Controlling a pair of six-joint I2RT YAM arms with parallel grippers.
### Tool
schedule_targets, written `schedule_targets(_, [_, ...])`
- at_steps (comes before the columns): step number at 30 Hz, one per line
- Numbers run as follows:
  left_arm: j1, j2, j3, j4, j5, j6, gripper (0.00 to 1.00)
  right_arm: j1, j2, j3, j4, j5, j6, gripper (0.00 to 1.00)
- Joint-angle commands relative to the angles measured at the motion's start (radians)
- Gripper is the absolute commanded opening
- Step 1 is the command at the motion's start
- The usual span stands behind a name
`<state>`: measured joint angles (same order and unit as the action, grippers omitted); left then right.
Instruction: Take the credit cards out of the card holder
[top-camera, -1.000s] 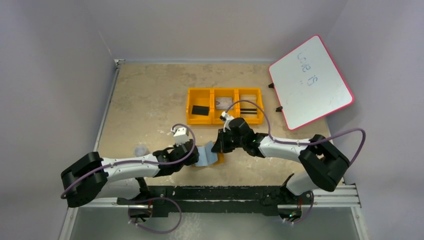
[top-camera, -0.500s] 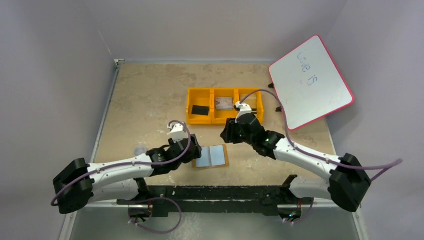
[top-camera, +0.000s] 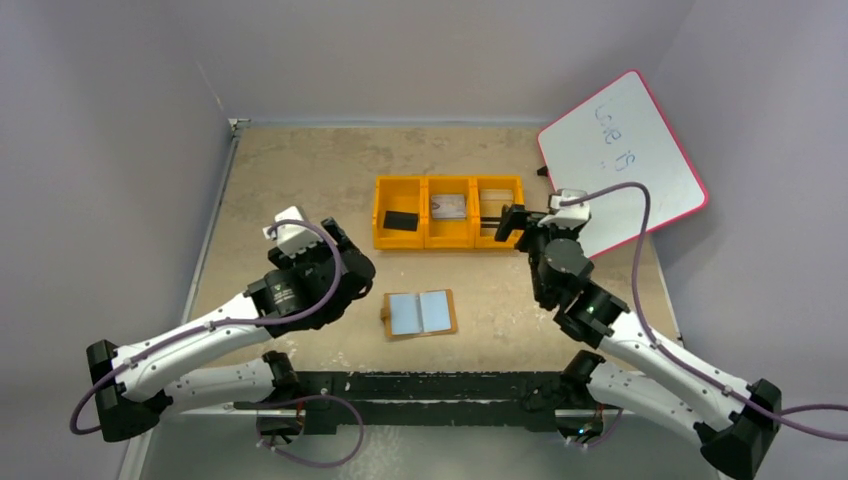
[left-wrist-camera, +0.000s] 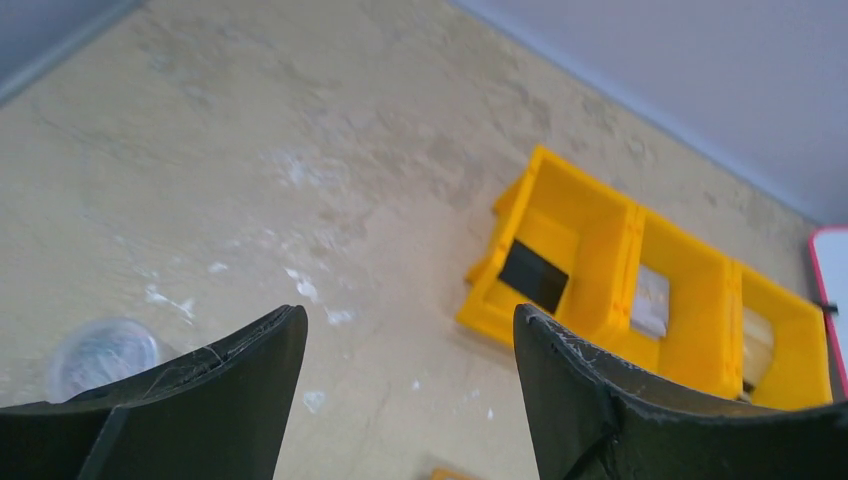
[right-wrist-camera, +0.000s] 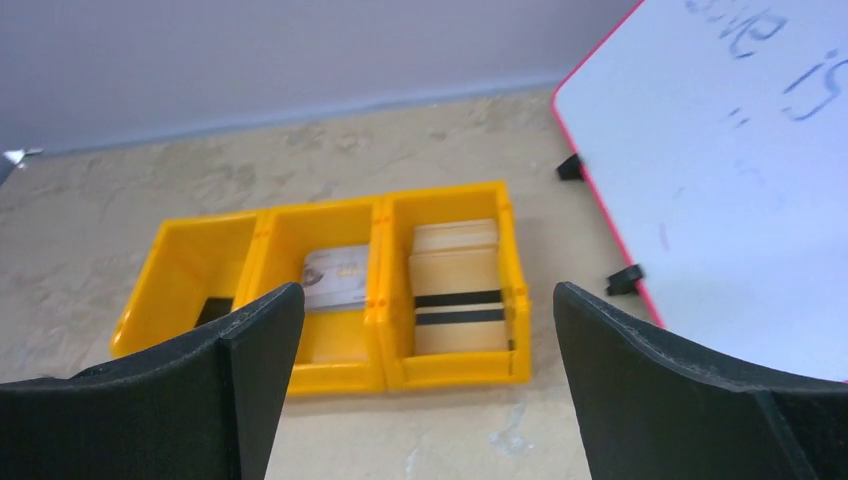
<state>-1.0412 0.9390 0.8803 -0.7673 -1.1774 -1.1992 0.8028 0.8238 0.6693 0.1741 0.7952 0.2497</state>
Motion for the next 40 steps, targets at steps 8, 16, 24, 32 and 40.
schedule_targets(8, [-0.001, 0.113, 0.218, -0.499, -0.298, -0.328, 0.76, -0.327, -0.088, -0.028, -0.021, -0.202, 0.003, 1.00])
schedule_targets(16, [-0.002, 0.155, 0.266, -0.530, -0.286, -0.326, 0.76, -0.448, 0.013, 0.088, -0.128, -0.412, 0.023, 0.99])
schedule_targets(24, [-0.001, 0.078, 0.268, -0.500, -0.295, -0.220, 0.77, -0.448, -0.011, 0.122, -0.190, -0.326, 0.021, 1.00])
schedule_targets(32, [-0.002, -0.044, 0.245, -0.446, -0.228, -0.072, 0.77, -0.497, 0.046, 0.130, -0.200, -0.335, 0.062, 1.00])
schedule_targets(40, [-0.001, -0.161, 0.184, -0.412, -0.210, -0.023, 0.77, -0.505, 0.053, 0.158, -0.154, -0.421, 0.044, 1.00])
